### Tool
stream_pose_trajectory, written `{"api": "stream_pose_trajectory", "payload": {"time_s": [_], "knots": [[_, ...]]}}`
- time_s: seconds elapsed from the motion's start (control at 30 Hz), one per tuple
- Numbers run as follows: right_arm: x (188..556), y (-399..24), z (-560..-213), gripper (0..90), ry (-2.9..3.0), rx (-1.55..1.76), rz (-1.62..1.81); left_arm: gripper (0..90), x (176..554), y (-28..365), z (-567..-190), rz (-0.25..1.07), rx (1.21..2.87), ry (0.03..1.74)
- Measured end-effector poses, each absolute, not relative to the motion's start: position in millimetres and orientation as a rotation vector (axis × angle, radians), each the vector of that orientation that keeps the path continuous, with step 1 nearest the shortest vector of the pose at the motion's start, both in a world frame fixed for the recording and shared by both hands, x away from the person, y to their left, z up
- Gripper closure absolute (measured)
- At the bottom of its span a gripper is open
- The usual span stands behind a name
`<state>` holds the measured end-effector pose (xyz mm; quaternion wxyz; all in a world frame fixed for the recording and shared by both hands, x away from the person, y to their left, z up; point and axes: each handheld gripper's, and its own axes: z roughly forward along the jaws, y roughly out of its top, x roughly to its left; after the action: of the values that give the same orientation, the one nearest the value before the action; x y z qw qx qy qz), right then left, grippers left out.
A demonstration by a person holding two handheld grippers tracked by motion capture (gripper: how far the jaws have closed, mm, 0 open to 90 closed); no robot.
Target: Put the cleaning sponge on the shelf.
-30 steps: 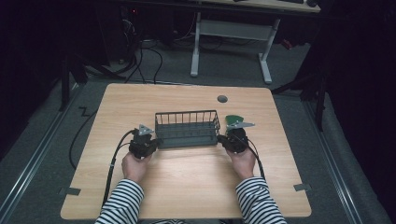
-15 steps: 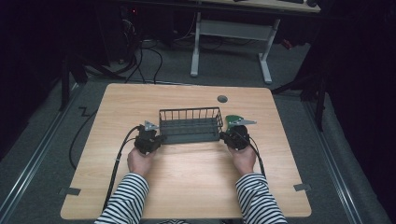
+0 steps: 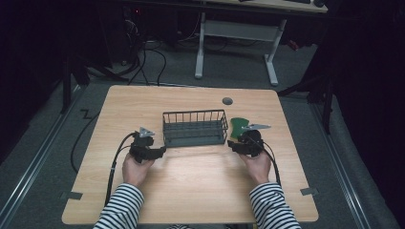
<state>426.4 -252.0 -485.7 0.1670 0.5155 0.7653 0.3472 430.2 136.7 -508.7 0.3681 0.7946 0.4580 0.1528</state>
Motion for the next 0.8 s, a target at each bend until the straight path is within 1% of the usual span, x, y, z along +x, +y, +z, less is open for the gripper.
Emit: {"api": "stream_pose_trajectory", "payload": {"time_s": [0.23,0.37,0.43,0.67,0.8], "knots": [[426,-273,-477,40.5,2.060,1.520,0.983,34.3,414,170,-516,0.450,2.039,1.238],[430,-278,-478,38.9,2.025,1.531,0.982,34.2,411,184,-521,0.485,2.019,1.278],[433,-282,-480,38.1,1.991,1.557,0.958,34.2,412,190,-525,0.524,2.019,1.297],[441,-291,-484,37.0,1.933,1.629,0.946,34.0,412,197,-533,0.559,2.022,1.313],[449,-294,-485,35.2,1.925,1.675,0.921,32.9,410,200,-536,0.567,1.987,1.297]]}}
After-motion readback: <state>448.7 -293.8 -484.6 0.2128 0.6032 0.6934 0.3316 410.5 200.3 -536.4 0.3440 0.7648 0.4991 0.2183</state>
